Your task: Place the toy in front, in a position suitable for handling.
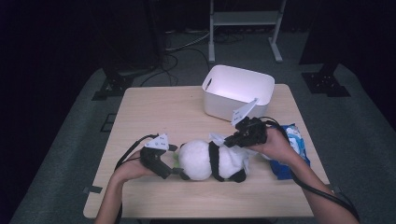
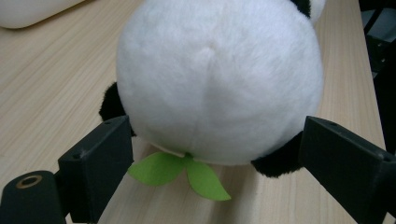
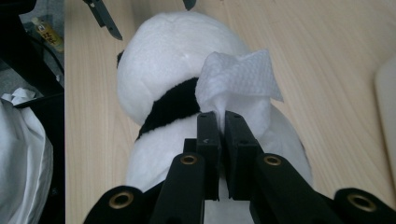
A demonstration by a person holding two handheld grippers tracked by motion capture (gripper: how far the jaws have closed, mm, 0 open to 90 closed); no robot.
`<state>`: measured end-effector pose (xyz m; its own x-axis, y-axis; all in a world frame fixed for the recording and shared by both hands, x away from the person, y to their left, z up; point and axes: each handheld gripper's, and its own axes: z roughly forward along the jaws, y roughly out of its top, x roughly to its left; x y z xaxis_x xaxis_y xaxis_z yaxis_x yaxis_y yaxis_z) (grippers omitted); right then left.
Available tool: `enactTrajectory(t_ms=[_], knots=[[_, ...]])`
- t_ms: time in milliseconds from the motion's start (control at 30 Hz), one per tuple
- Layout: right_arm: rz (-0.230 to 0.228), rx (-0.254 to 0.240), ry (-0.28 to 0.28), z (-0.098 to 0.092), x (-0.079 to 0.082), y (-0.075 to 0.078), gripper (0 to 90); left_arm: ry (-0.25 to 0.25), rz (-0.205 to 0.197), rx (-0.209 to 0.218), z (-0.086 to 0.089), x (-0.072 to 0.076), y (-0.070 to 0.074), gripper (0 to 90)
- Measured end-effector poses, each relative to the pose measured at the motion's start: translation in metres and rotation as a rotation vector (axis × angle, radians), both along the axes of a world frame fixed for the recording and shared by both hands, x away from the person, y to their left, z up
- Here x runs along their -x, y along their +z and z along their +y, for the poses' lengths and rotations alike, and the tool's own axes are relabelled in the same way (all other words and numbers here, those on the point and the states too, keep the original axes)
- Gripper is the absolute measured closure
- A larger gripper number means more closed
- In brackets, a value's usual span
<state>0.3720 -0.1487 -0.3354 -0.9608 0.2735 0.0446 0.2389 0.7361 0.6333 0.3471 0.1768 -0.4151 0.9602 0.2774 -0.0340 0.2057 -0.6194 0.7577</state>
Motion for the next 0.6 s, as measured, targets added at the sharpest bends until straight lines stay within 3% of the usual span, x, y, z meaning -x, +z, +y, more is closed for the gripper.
enactTrajectory(t_ms=[433, 600], knots=[[0.040, -0.006, 0.069, 0.038, -0.004, -0.016, 84.9, -0.014, -0.014, 0.017, -0.008, -0.001, 0.002, 8.7], [0.050, -0.008, 0.075, 0.038, -0.003, -0.021, 84.9, -0.030, -0.022, 0.033, -0.012, 0.001, 0.005, 8.7]])
